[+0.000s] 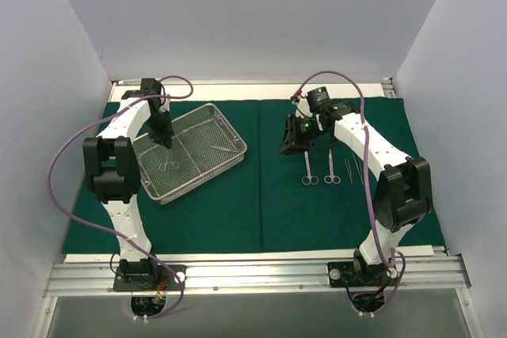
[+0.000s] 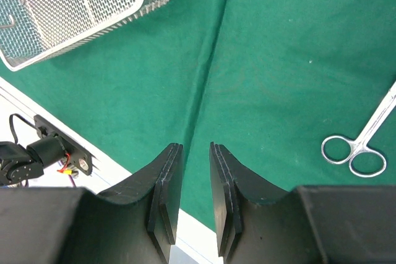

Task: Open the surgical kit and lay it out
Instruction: Pick up the medical item from the container, then place the medical item in the surgical kit.

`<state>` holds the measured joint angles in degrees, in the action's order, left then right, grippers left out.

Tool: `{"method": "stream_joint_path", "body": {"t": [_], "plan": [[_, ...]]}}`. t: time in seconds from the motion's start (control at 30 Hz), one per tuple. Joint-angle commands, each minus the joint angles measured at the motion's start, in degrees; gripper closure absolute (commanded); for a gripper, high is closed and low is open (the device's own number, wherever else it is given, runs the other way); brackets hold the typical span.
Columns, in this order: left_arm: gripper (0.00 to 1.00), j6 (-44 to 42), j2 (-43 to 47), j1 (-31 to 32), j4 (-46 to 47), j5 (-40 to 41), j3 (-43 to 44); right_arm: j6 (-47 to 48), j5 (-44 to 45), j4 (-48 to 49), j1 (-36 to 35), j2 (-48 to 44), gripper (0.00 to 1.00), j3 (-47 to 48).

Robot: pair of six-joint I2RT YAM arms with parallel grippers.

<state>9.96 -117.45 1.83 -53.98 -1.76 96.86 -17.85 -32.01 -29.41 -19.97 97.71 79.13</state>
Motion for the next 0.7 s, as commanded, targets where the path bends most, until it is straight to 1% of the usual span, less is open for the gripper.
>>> {"method": "stream_joint_path", "body": {"t": [0.0, 0.13, 0.27, 0.37, 0.47, 0.57, 0.6, 0.63, 0.67], "plan": [[0.98, -0.11, 5.38, 0.20, -1.40, -3.24, 0.70, 0.00, -1.13, 0.14, -0.34, -0.59, 0.75, 2.52], [0.98, 0.41, 6.97, 0.28, -1.48, -7.37, 0.26, 0.00, -1.74, 0.32, -0.34, -0.33, 0.75, 3.22], [0.98, 1.20, 9.25, 0.81, -1.75, -14.65, 1.57, 0.18, -1.83, -0.03, -0.34, 0.29, 0.75, 4.98], [0.98, 3.22, 10.30, 2.48, -3.33, -14.94, 2.98, 0.70, -1.13, -0.99, -0.16, 0.73, 0.75, 6.46], [0.98, 6.65, 11.36, 5.46, -3.50, -15.56, 4.21, 0.97, -0.51, -1.70, 0.36, 0.55, 0.75, 6.91], [0.98, 9.64, 11.45, 10.46, -4.47, -13.45, 8.15, 0.45, 0.81, -1.80, 1.42, -0.50, 0.77, 6.21], [0.98, 10.25, 11.37, 10.48, -4.91, -13.62, 9.21, 0.10, 0.72, -1.62, 1.42, -0.68, 0.77, 5.95], [0.98, 11.30, 11.28, 11.87, -4.82, -14.14, 10.09, -0.26, 0.29, -0.75, 2.03, -0.94, 0.78, 5.51], [0.98, 11.66, 11.02, 12.49, -4.65, -14.84, 10.89, -0.43, -1.37, -0.13, 2.21, -1.12, 0.78, 4.81]]}}
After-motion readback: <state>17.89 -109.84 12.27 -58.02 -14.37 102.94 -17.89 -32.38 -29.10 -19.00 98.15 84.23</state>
